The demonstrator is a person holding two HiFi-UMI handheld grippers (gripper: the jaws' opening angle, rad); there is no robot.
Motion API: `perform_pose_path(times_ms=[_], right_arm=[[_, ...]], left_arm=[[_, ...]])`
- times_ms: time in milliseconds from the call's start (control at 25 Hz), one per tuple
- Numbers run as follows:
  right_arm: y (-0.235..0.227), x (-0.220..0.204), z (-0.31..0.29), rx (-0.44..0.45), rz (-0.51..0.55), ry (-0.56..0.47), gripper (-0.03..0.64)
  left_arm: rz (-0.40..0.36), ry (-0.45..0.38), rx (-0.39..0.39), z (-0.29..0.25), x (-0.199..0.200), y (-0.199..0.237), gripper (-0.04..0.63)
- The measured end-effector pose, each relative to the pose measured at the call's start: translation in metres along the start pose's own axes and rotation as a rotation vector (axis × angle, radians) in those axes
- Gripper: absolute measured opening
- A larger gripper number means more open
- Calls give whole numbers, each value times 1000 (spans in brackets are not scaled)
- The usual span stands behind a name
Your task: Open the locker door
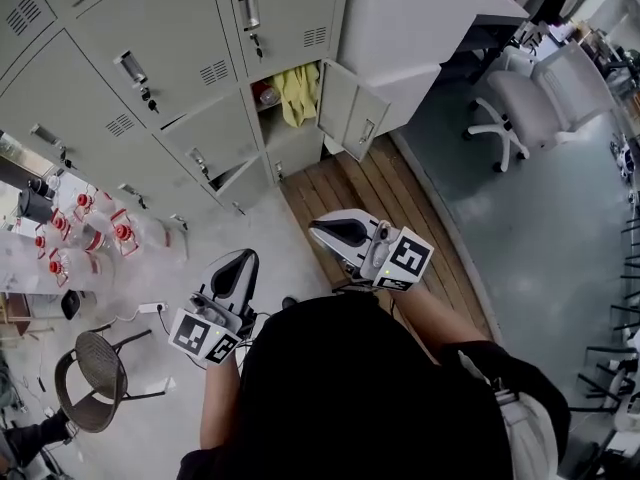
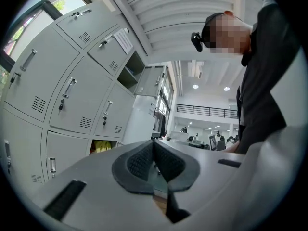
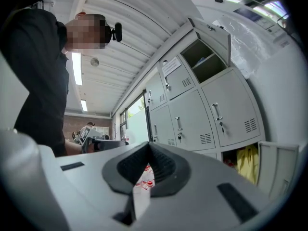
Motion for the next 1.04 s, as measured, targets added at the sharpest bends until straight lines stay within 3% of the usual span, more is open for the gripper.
perform_pose_path(times_ms=[200, 520, 720, 880, 1040], right_arm=[[0, -7, 22, 27, -19, 8, 11], [-1, -14, 52, 22, -116, -73, 11], [0, -14, 65, 54, -138, -41, 11], [-2, -21, 65, 68, -162, -12, 11], [2, -22, 61, 86, -159, -4, 11]], left_arm=[[-26, 25, -15, -17, -12, -29, 17], [-14, 65, -2, -22, -36, -54, 17], [73, 66, 24, -29, -27, -65, 17], [36, 65, 30, -31, -23, -70, 17], [50, 98, 48, -28, -34, -69, 17]])
Point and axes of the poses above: the fingertips, and each gripper's own axes: z backward along the fingers, y to its left, x out of its top, the point moved 6 cm from there along z, backward along the fingers, and after that the axes turned 9 degrees about x, right-handed, at the moved point
